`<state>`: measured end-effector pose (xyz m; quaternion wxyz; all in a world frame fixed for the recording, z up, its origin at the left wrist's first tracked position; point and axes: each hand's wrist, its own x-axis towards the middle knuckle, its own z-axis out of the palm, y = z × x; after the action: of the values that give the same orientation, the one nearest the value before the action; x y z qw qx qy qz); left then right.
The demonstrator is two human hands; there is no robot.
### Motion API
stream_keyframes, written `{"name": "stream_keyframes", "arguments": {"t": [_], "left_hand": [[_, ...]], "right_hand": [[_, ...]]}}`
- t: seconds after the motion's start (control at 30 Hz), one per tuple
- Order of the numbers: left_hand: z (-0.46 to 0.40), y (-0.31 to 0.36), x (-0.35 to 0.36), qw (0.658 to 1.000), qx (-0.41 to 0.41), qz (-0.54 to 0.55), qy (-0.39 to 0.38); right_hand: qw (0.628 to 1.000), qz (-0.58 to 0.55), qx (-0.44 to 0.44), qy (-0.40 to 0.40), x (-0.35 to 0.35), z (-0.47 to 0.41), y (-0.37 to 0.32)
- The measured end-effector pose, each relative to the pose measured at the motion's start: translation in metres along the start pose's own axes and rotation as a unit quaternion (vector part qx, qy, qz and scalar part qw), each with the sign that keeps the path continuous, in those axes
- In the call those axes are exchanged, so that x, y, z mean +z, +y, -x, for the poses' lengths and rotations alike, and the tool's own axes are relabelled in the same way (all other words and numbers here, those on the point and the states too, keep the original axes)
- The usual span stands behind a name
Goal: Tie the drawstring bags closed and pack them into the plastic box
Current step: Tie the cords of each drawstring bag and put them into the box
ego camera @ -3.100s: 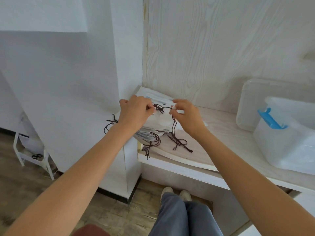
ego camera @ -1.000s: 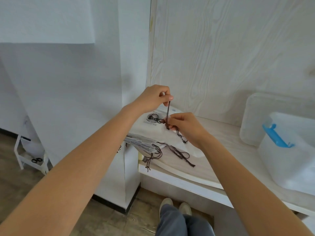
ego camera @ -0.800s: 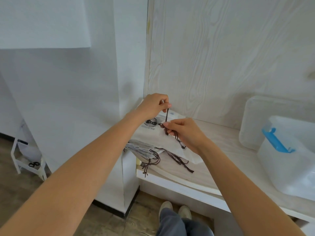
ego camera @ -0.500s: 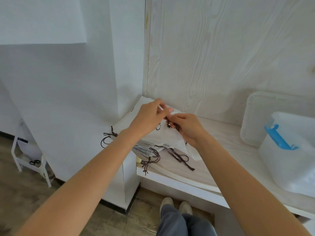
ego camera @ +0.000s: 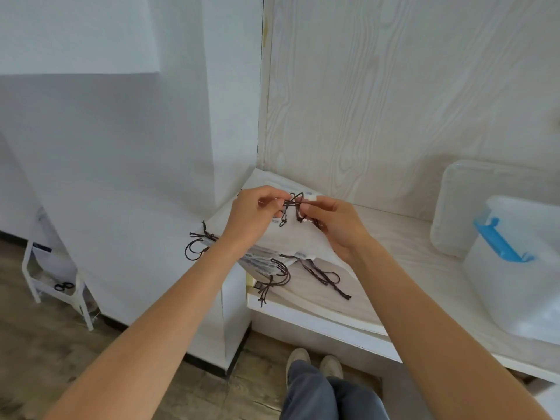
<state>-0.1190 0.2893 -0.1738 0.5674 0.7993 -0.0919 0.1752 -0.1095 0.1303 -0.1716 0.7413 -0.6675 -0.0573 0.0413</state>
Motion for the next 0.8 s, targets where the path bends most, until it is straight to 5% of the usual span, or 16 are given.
{"name": "stream_keyframes", "arguments": {"t": [0.27, 0.4, 0.6, 0.8], "left_hand": [[0.009, 0.002, 0.011, 0.999, -0.017, 0.041, -0.021], [0.009, -0.001, 0.017, 0.997, 0.05, -0.04, 0.036], [0.004, 0.002, 0.018, 0.997, 0.029, -0.019, 0.074], [0.01, 0.0, 0.021, 0.984, 0.133, -0.097, 0.067]], "right_hand": [[0.998, 0.039, -0.029, 0.032, 0.01, 0.003, 0.002], [0.999, 0.033, -0.022, 0.025, 0.012, 0.004, 0.002], [0.999, 0.044, -0.026, 0.021, 0.011, 0.005, 0.002], [0.998, 0.024, -0.026, 0.047, 0.012, 0.003, 0.003]]}}
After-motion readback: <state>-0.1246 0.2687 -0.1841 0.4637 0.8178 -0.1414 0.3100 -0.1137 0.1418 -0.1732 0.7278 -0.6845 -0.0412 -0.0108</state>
